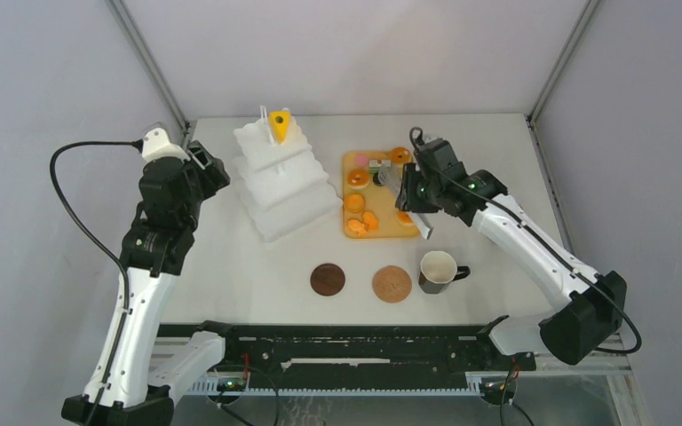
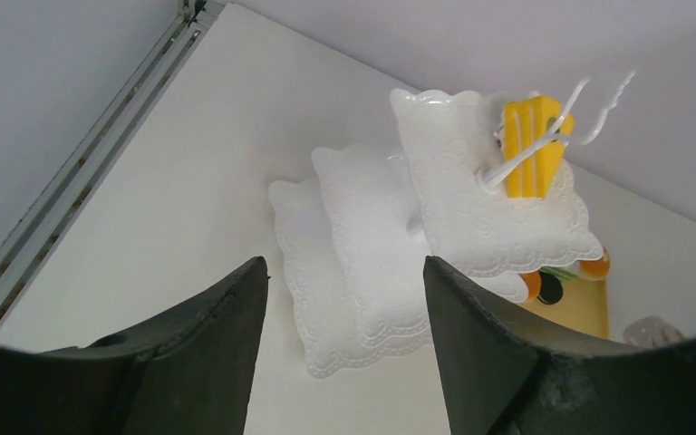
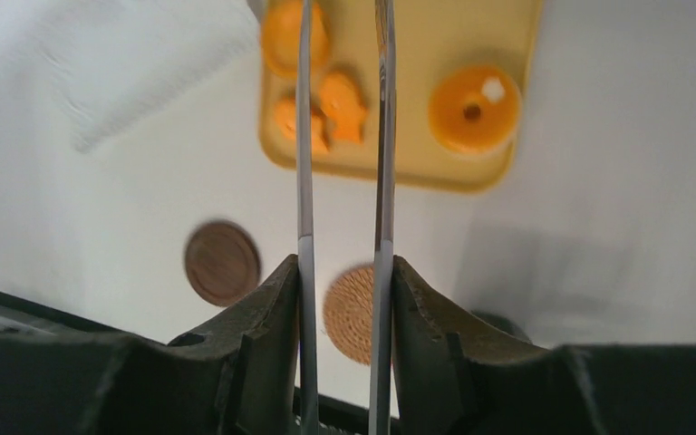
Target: Serve the afternoon tea
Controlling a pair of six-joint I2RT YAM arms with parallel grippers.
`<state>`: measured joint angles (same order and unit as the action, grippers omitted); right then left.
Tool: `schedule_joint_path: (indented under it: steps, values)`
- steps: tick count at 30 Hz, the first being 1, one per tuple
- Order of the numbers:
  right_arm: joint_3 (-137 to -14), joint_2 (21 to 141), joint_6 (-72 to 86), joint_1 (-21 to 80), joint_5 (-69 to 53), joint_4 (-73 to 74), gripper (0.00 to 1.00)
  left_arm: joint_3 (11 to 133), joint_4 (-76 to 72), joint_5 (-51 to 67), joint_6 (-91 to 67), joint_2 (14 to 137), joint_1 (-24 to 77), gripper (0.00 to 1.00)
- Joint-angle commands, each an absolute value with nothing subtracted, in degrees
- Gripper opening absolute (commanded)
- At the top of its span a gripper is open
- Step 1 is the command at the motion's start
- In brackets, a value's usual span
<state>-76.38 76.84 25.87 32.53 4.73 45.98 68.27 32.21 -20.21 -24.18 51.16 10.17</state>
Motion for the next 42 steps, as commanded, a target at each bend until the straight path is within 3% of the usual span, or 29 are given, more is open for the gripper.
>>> schedule_joint_path:
  steps: [1, 13, 36, 42]
  values:
    - [-73.54, 77.16, 26.33, 35.14, 5.35, 45.76, 0.46, 66.04, 32.02, -22.85, -21.86, 48.29, 9.64, 0.69]
    - [-72.90, 87.03, 22.37, 40.15, 8.22, 45.61, 0.53, 65.83, 33.27, -24.71, -21.10, 47.39, 9.61, 0.69]
    - [-72.95, 89.90, 20.57, 41.39, 7.19, 44.56, 0.53, 64.80, 32.78, -24.26, -21.23, 48.19, 9.60, 0.69]
    - [-72.94, 91.32, 21.18, 40.45, 11.15, 47.20, 0.49, 64.35, 32.78, -24.08, -21.27, 47.85, 9.66, 0.69]
